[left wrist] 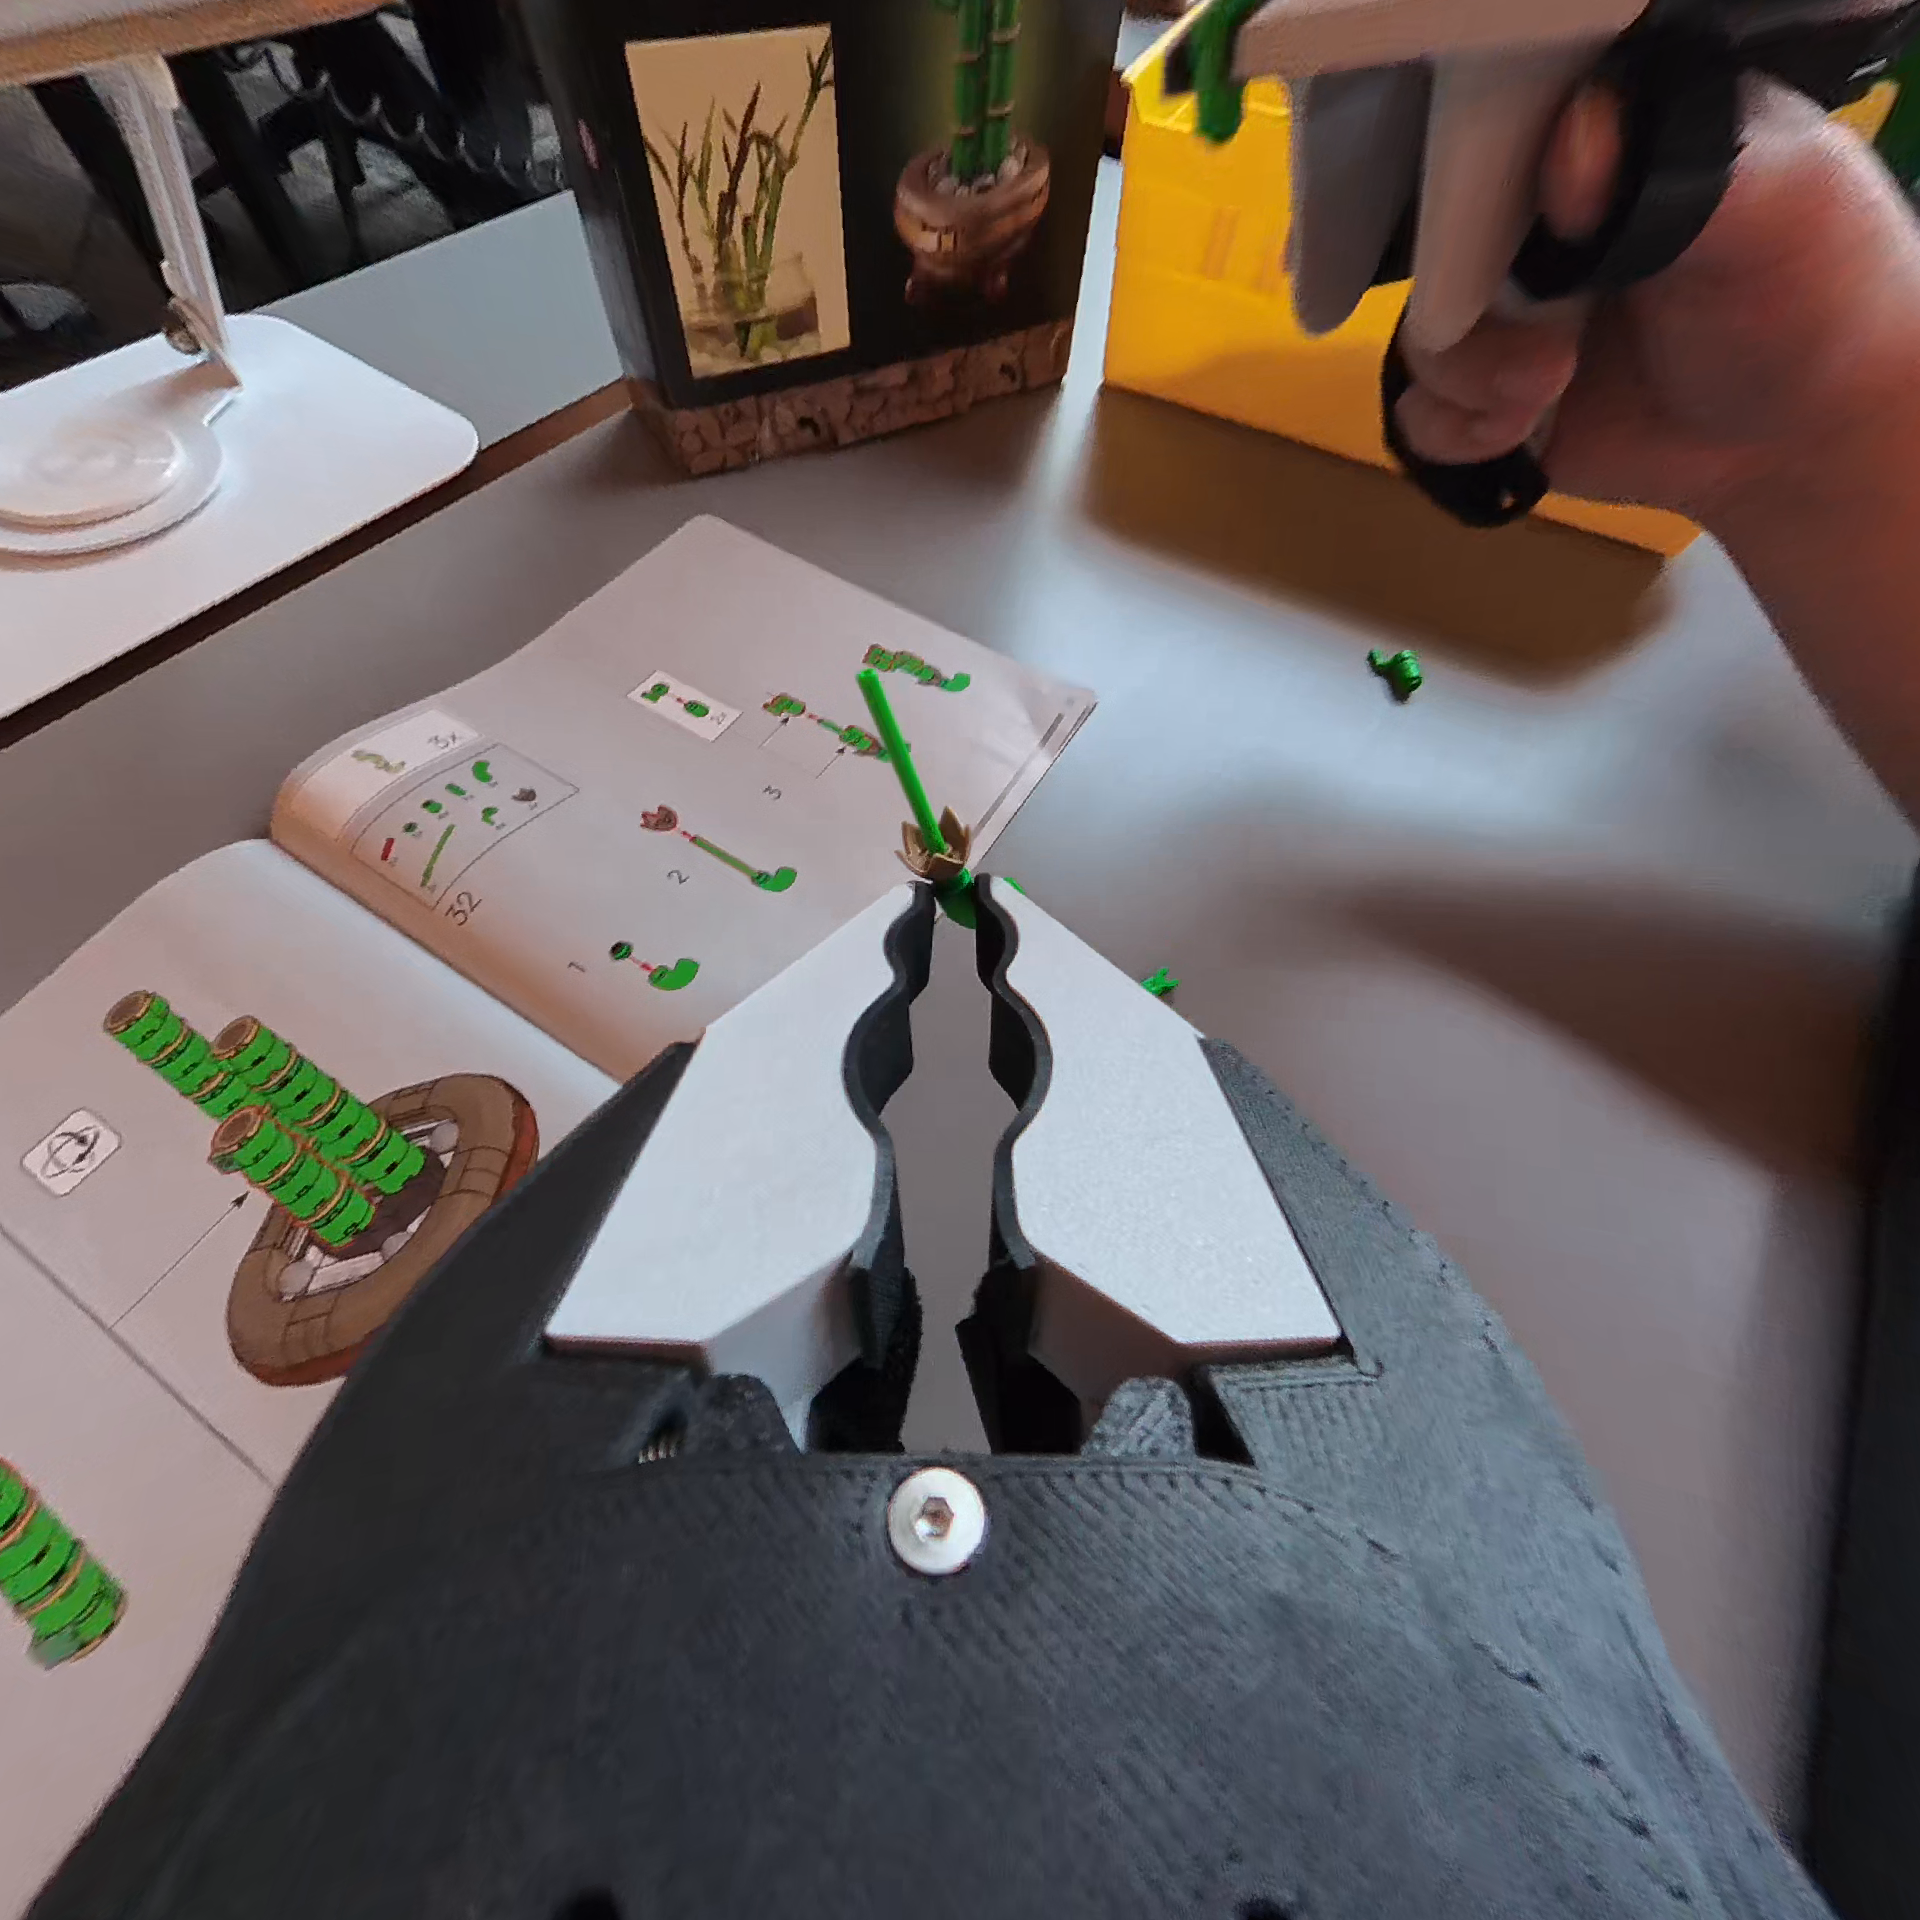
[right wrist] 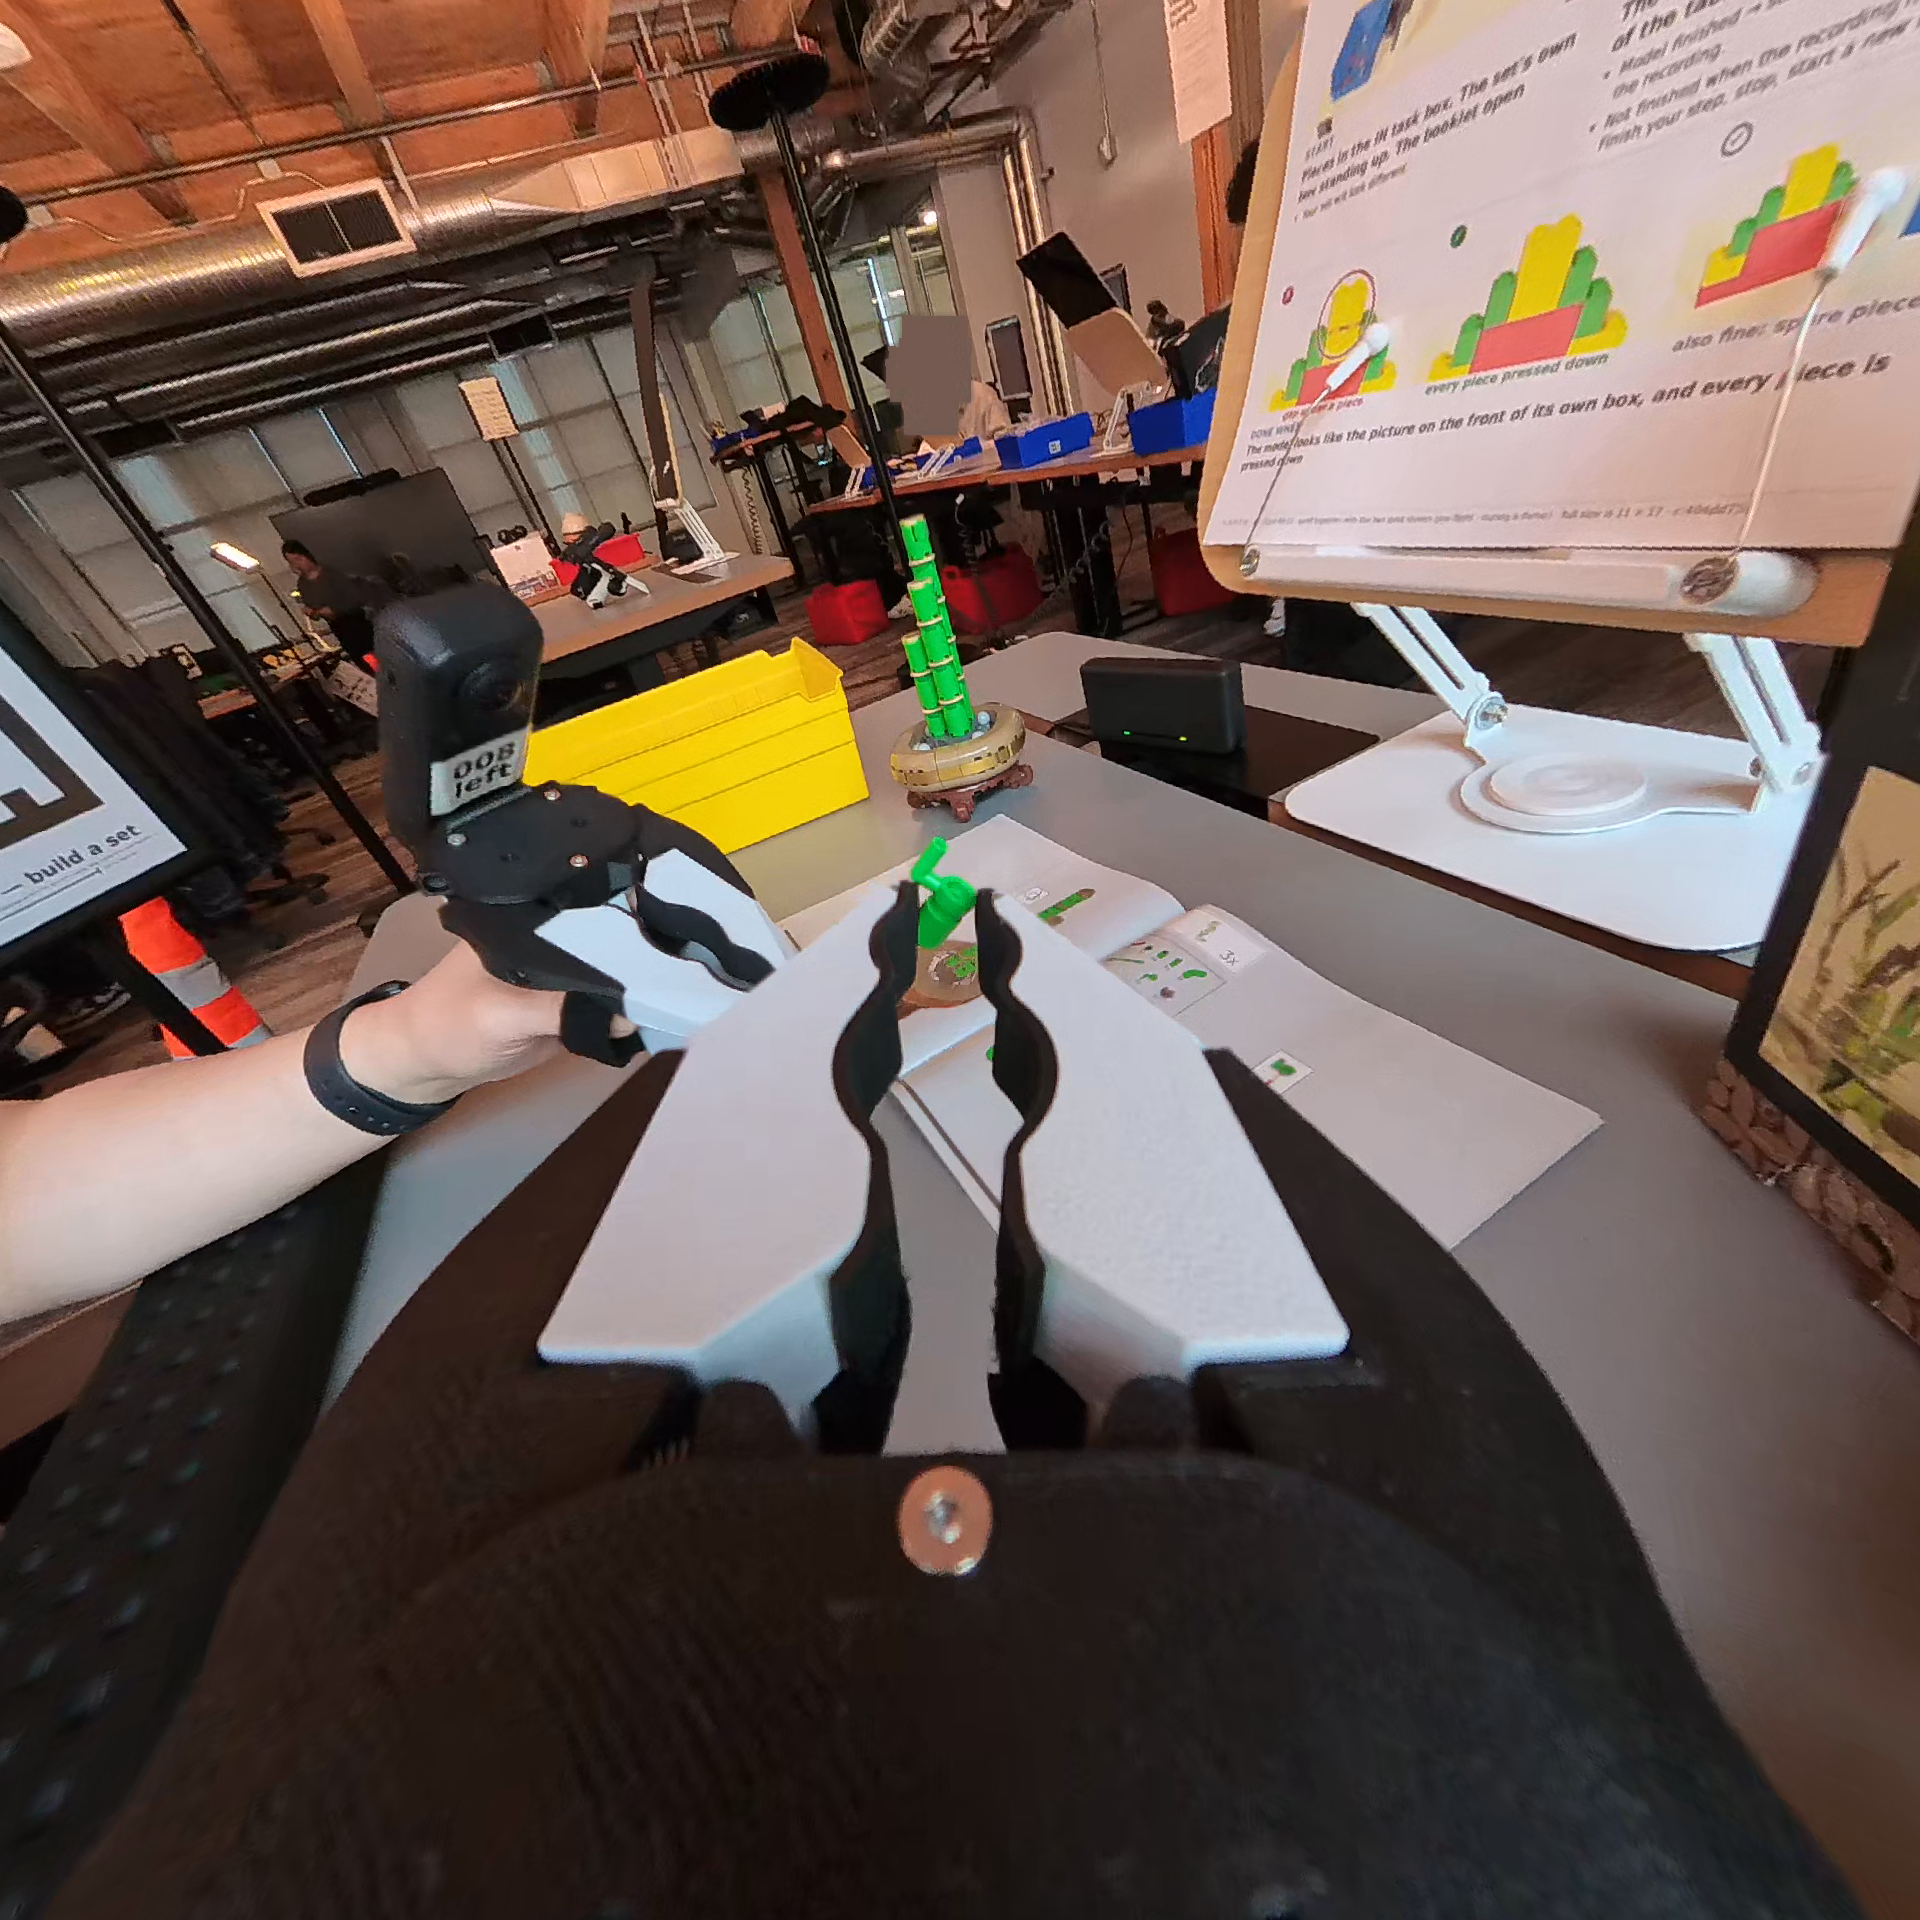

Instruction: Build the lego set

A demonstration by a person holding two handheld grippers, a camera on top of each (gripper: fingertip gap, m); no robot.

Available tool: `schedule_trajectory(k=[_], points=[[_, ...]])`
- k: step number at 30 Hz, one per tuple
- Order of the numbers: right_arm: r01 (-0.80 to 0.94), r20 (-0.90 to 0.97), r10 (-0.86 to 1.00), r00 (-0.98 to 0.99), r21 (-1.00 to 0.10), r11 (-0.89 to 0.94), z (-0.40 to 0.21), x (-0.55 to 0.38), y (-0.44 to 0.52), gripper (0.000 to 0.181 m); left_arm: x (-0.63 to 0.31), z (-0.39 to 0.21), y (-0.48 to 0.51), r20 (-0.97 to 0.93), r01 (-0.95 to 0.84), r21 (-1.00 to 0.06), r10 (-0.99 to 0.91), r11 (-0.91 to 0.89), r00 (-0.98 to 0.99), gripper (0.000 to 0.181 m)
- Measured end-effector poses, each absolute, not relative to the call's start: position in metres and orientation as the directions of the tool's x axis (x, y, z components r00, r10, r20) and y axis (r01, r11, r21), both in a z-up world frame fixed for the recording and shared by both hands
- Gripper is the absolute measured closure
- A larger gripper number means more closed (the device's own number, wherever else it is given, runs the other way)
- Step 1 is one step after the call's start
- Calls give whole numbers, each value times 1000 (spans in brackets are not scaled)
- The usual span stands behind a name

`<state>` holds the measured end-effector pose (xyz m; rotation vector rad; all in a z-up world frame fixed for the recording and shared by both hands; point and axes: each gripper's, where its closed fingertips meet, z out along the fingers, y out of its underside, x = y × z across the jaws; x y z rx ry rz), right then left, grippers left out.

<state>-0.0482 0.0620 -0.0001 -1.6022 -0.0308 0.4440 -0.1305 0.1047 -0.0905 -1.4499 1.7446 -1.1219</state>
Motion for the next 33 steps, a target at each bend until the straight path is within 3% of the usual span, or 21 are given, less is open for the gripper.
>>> schedule_trajectory(k=[10,16,25,33], points=[[-147,-216,376,901,-968,-204,-21,-89,80,172,-131,-93,91,121,-456,-890,-951,23,-283,175],[-172,-243,348,905,-960,-222,-27,-88,89,172,-131,-95,102,97,-466,-884,-968,22,-231,175],[-228,-329,252,910,-905,-359,-64,-102,122,172,-134,-118,107,-30,-606,-785,-985,128,-168,175],[-155,-291,348,891,-916,-370,-74,-121,125,172,-139,-137,102,12,-689,-714,-982,123,-188,176]])
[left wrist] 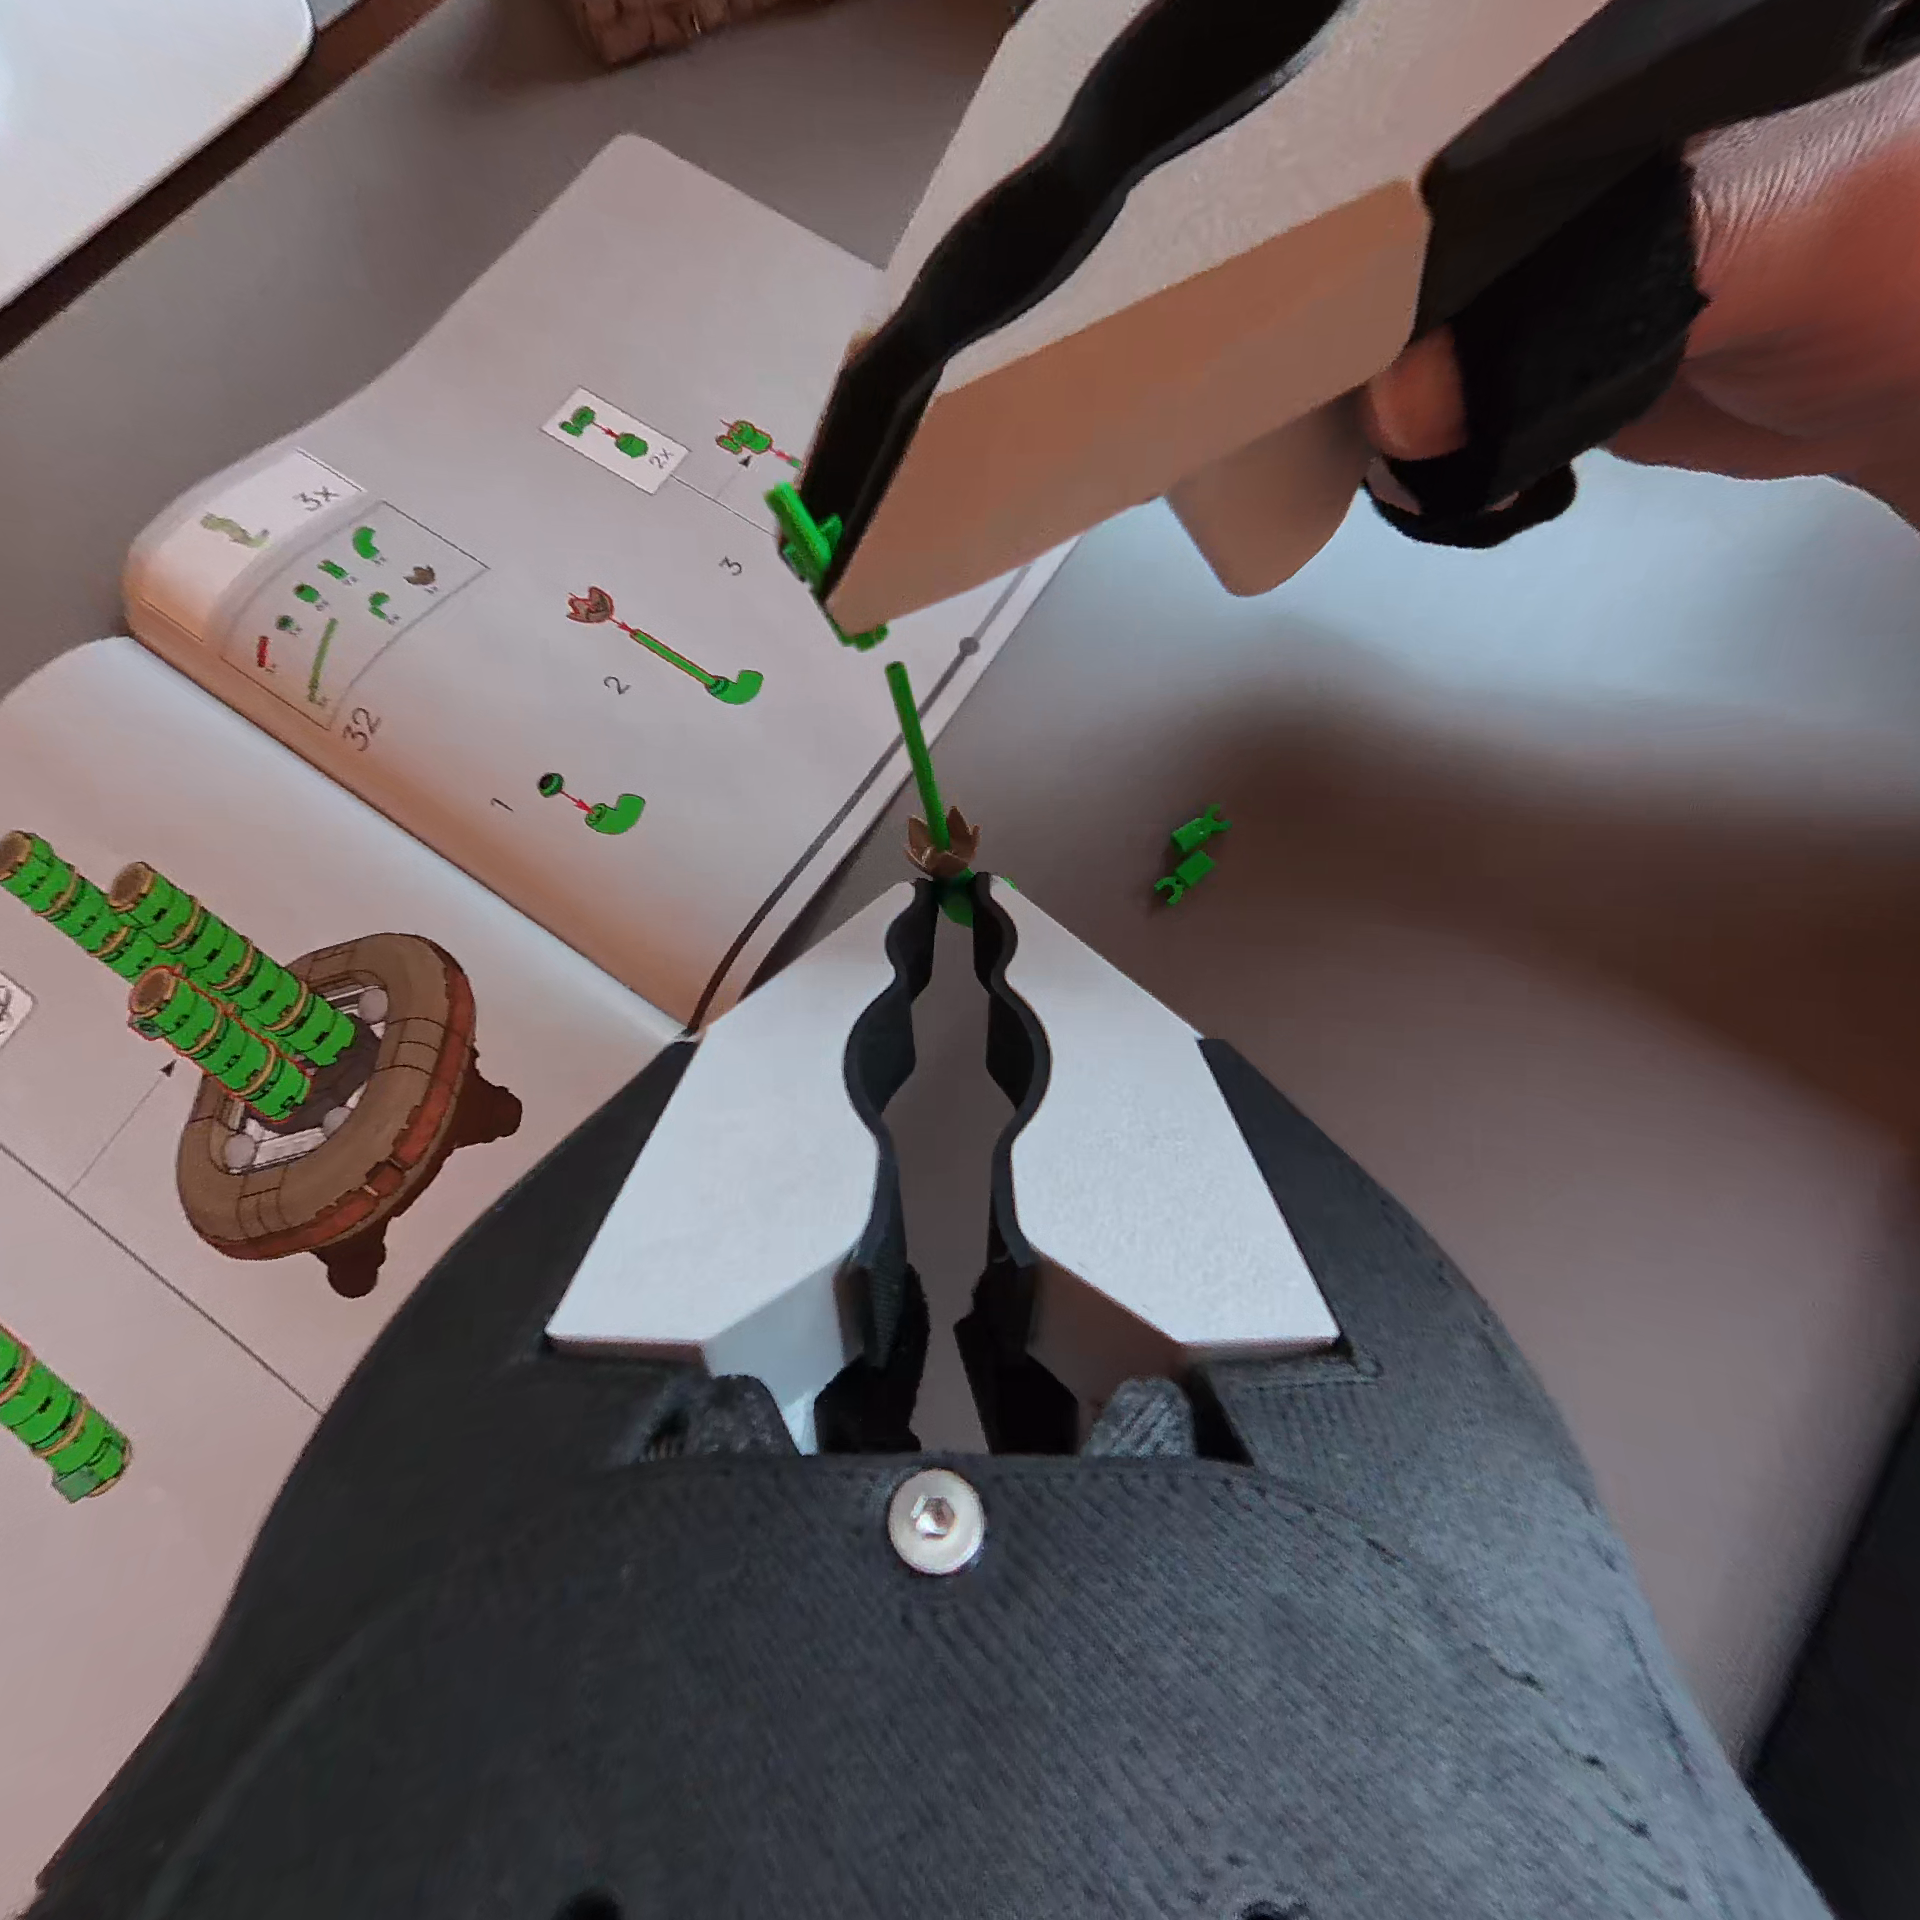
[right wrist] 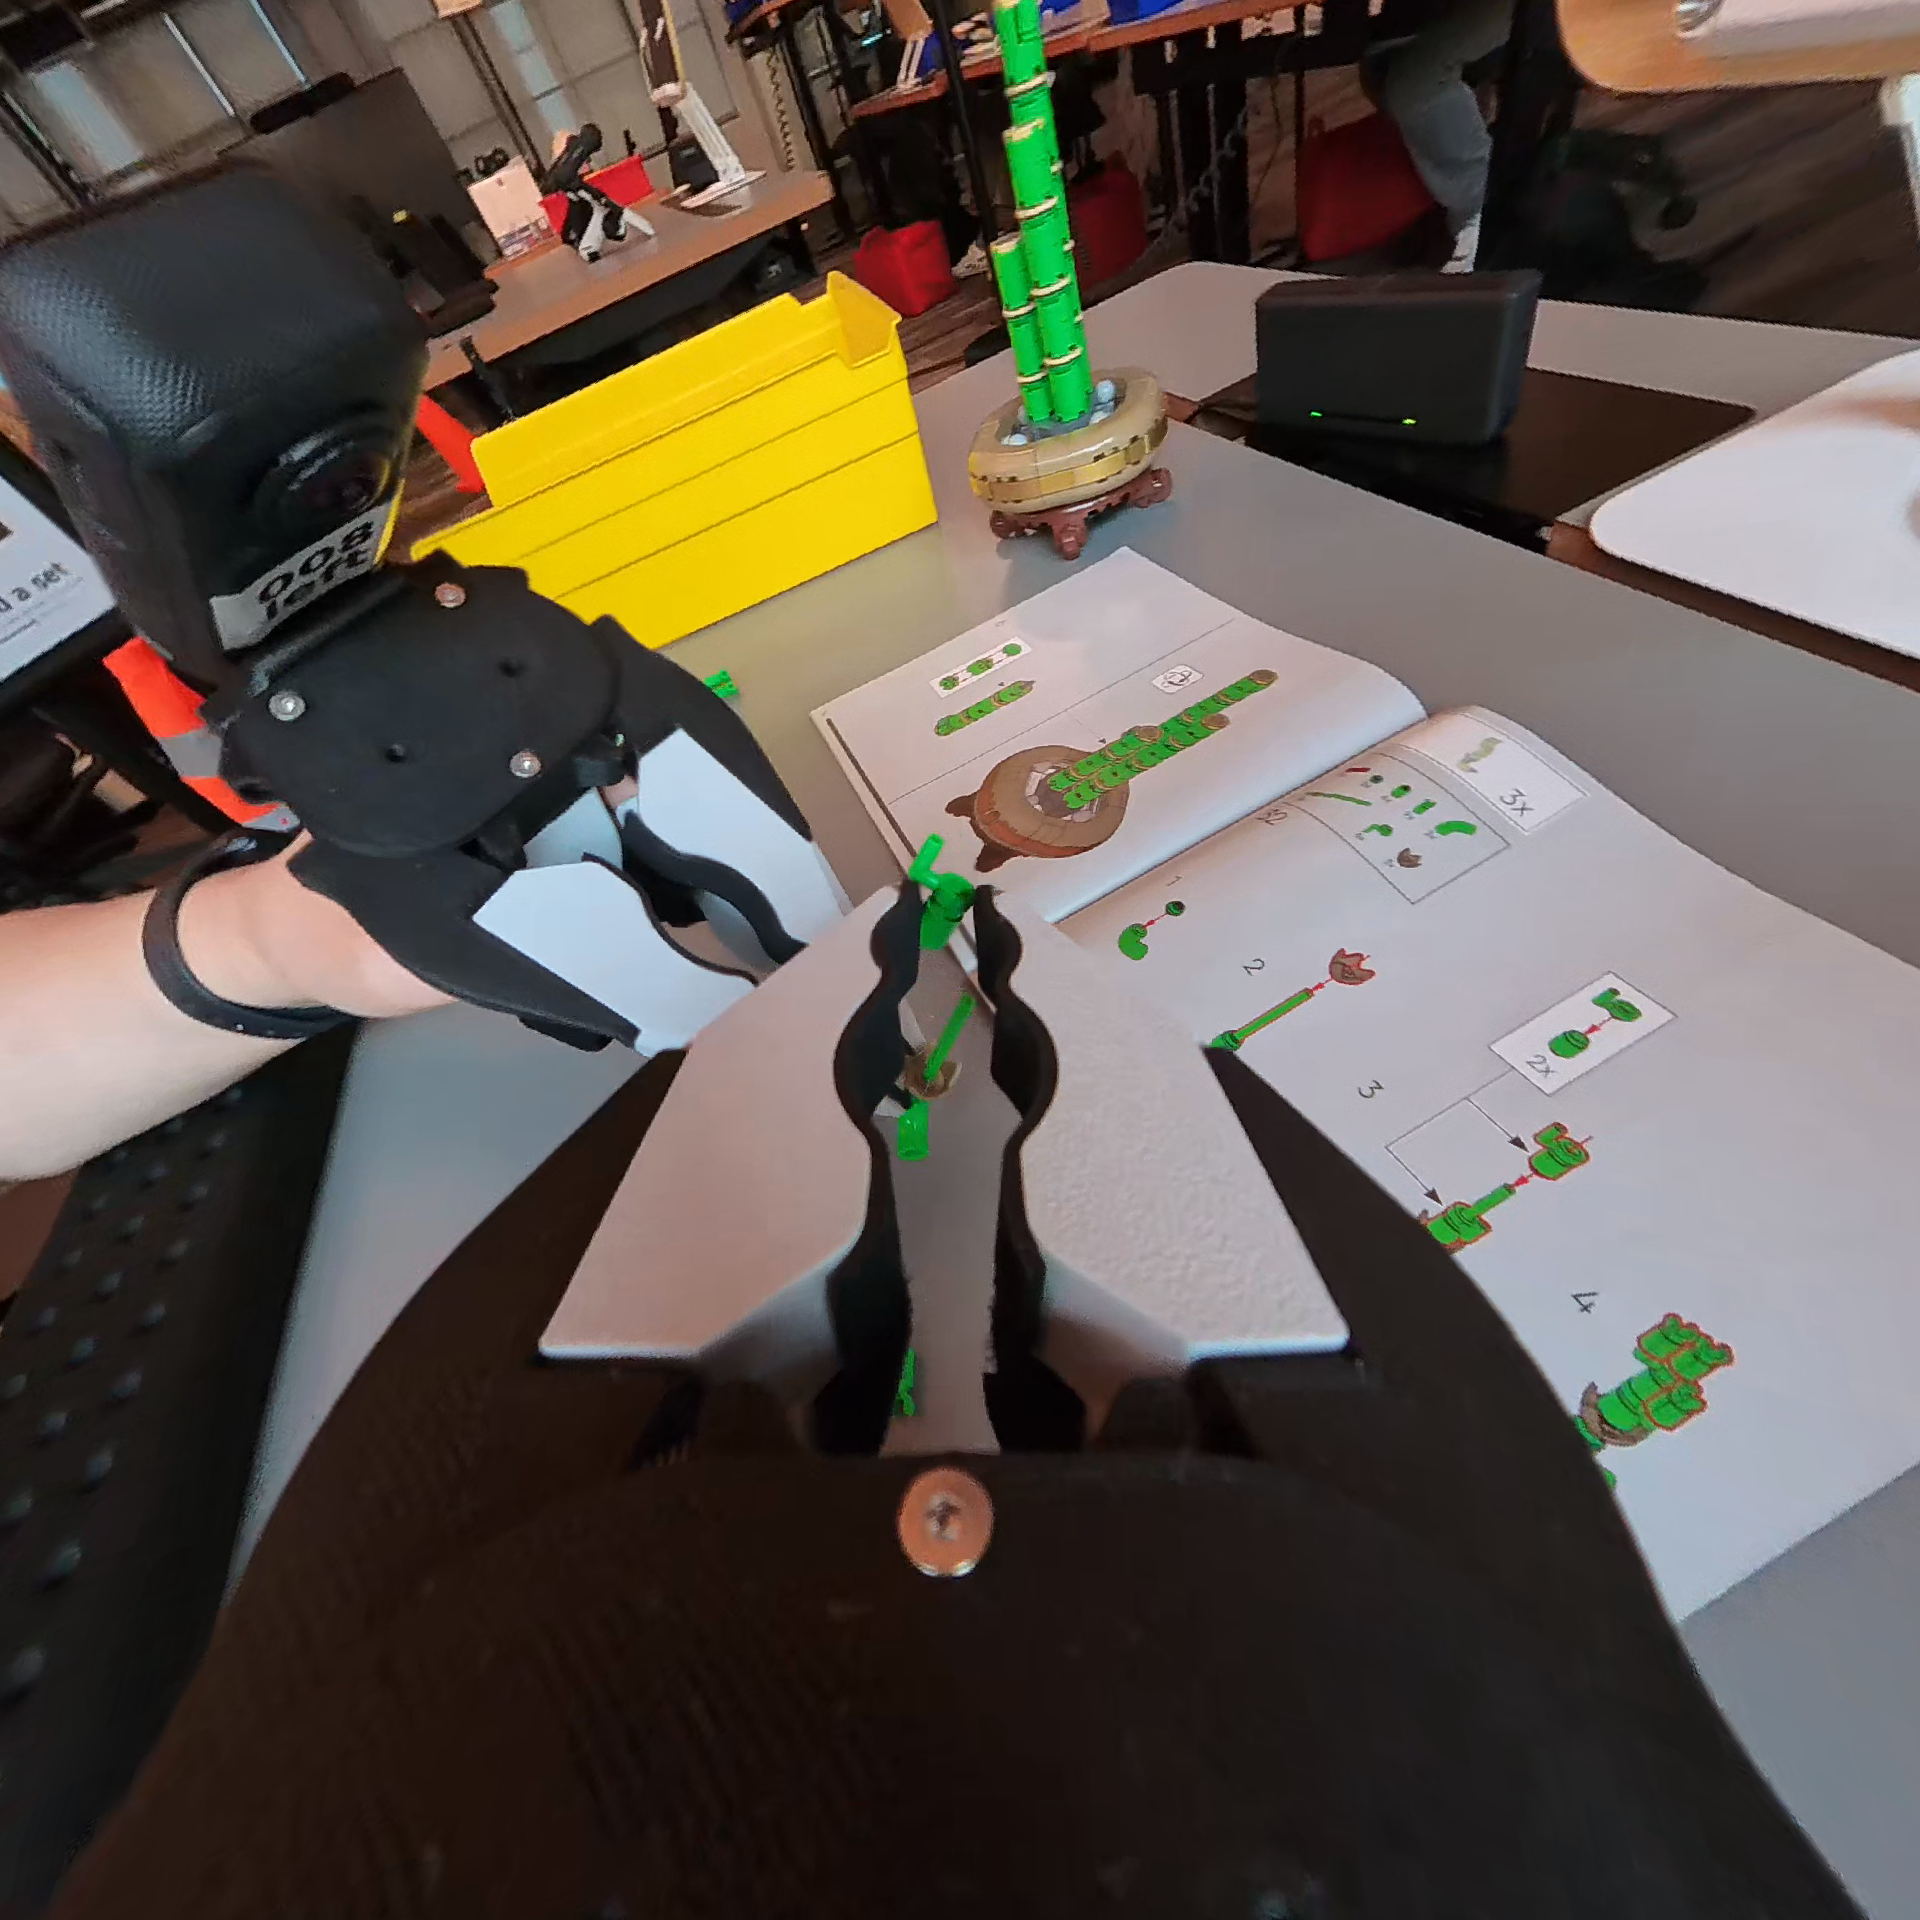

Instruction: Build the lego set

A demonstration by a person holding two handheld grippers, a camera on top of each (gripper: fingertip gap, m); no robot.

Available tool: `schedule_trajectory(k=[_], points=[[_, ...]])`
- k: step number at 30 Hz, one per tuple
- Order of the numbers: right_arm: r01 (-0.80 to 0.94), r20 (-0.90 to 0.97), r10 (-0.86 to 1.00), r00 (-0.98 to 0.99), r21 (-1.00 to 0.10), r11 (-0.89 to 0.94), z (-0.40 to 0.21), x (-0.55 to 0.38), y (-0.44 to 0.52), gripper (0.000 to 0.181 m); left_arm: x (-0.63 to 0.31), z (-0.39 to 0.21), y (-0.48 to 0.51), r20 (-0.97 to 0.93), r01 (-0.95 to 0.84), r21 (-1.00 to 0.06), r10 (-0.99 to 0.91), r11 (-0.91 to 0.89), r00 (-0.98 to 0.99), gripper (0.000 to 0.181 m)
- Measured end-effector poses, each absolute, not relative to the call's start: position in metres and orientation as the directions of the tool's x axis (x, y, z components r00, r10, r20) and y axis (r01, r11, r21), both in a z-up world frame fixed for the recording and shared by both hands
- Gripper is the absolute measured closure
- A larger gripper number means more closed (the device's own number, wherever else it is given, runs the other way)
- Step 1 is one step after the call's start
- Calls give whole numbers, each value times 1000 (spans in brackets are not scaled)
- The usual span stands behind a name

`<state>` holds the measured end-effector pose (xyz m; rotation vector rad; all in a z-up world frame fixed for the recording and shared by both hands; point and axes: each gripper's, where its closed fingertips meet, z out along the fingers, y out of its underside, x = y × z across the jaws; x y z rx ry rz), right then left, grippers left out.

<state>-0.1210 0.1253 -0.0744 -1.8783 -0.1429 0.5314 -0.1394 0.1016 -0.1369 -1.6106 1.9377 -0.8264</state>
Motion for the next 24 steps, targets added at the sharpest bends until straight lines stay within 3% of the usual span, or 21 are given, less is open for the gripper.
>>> schedule_trajectory(k=[5,17,24], points=[[-103,-222,440,870,-955,-279,-72,-126,121,173,-140,-142,98,71,-697,-711,-976,97,-207,176],[-420,-451,524,723,-888,-186,-63,-105,115,173,-136,-134,92,249,-663,-748,-943,-41,-223,175],[-418,-470,541,698,-880,-225,-66,-110,115,173,-135,-129,91,232,-645,-764,-945,-31,-229,176]])
